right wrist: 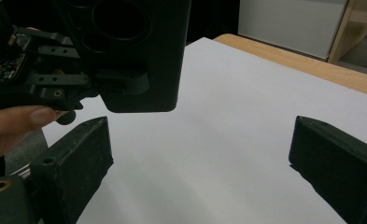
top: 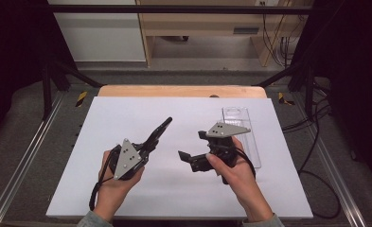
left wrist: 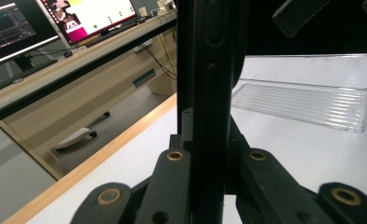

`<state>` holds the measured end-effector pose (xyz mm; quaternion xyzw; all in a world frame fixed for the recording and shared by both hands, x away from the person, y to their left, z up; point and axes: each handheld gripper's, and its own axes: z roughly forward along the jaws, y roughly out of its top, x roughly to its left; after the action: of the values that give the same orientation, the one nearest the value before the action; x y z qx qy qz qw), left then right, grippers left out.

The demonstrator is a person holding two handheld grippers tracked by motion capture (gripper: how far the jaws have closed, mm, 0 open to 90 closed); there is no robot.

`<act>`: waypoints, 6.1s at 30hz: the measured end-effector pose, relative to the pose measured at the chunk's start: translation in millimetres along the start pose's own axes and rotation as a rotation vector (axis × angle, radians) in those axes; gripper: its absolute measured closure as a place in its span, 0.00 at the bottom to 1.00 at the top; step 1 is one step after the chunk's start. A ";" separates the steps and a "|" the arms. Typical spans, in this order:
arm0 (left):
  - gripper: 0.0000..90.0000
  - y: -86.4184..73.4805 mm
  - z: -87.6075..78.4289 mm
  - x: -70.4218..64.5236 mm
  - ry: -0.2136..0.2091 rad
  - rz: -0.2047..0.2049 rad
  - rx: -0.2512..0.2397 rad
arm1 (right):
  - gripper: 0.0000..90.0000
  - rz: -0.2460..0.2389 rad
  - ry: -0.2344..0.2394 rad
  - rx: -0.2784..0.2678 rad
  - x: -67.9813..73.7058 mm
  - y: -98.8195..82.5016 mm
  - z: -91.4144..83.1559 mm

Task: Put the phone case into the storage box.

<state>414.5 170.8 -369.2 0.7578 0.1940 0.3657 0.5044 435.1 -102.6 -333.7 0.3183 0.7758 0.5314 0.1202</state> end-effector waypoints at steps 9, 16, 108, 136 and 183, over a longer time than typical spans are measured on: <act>0.95 2.4 0.8 -5.0 -0.021 -0.030 -0.011 | 0.07 0.000 -0.001 -0.008 -0.5 -0.3 -0.8; 0.95 1.6 1.9 -2.7 -0.042 -0.101 -0.033 | 0.07 0.001 0.000 -0.014 -0.2 -0.4 -0.8; 0.95 -9.3 24.4 -32.4 -0.177 -0.346 -0.081 | 0.05 0.094 0.057 -0.176 15.5 -12.6 19.0; 0.95 -7.8 29.2 -46.0 -0.205 -0.361 -0.085 | 0.05 0.111 -0.015 -0.304 24.3 -16.0 22.7; 0.95 -6.0 32.0 -58.2 -0.220 -0.380 -0.089 | 0.10 0.113 -0.078 -0.348 30.0 -23.6 31.4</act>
<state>400.7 114.7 -402.6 0.7199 0.2607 0.1873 0.6154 419.8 -66.0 -363.2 0.3564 0.6477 0.6507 0.1734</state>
